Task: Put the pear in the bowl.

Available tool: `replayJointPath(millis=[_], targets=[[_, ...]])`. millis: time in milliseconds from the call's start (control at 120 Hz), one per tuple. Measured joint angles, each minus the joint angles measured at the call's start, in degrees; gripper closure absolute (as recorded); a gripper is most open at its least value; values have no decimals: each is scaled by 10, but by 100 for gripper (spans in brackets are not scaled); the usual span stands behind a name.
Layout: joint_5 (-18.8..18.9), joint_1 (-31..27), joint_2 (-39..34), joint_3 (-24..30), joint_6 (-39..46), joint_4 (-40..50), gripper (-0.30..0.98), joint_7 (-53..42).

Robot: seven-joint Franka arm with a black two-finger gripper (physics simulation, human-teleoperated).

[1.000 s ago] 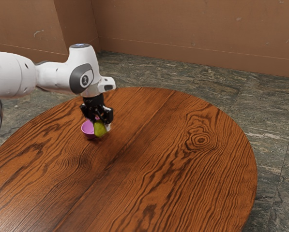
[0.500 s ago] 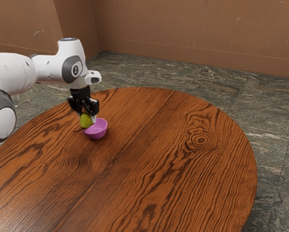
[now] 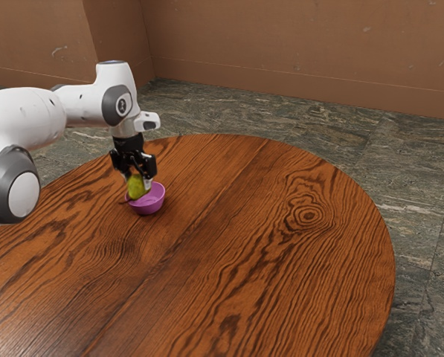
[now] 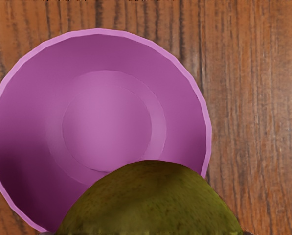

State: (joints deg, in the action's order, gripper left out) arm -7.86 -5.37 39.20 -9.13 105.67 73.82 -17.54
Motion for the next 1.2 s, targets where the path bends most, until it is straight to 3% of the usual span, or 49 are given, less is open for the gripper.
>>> replayJointPath(millis=[217,542,658,892,1117,1200], targets=[[-5,0,1,0,-10,-6,10,-24],[-7,2,-19,1,-39,-22,2,-46],[-2,18,-74,11,-78,-24,1,-42],[31,128,-229,15,-168,-12,0,1],[72,162,-364,30,-222,70,0,46],[82,165,-418,29,-212,142,0,61]])
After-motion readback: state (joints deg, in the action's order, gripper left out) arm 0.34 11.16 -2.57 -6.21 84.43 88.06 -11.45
